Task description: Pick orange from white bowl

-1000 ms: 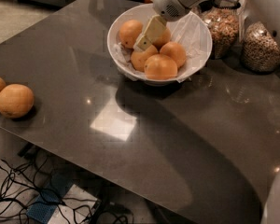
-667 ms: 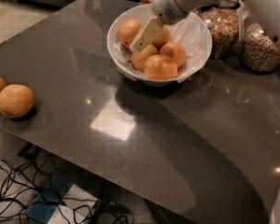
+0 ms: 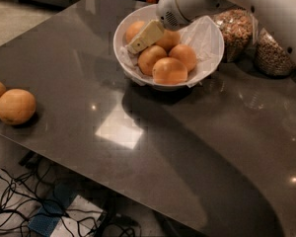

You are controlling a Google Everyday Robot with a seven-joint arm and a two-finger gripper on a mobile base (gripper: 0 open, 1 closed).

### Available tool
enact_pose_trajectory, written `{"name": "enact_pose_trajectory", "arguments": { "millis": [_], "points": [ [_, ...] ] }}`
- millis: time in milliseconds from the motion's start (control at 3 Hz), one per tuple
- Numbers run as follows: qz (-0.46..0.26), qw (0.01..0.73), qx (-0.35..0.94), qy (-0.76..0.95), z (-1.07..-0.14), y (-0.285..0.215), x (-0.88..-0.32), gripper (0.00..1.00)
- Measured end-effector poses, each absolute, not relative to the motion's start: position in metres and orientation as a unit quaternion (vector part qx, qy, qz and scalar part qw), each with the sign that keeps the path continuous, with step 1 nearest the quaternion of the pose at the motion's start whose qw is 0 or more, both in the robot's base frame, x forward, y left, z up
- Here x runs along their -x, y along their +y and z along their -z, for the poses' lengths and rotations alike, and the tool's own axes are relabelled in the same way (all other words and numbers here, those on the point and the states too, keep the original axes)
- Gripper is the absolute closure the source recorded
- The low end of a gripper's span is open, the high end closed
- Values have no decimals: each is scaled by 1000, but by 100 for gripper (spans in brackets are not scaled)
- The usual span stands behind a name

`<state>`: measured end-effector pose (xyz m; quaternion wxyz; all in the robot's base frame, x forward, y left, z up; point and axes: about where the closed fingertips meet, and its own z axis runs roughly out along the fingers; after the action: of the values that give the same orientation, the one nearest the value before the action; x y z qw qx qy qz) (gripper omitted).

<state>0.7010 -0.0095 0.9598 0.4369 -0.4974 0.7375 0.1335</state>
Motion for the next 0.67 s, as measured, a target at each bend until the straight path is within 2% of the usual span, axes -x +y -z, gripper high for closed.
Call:
{"name": "enact_pose_trajectory", "arguments": {
  "millis": [667],
  "points": [
    [-120, 427, 486, 753, -952, 2, -715, 9]
  ]
}}
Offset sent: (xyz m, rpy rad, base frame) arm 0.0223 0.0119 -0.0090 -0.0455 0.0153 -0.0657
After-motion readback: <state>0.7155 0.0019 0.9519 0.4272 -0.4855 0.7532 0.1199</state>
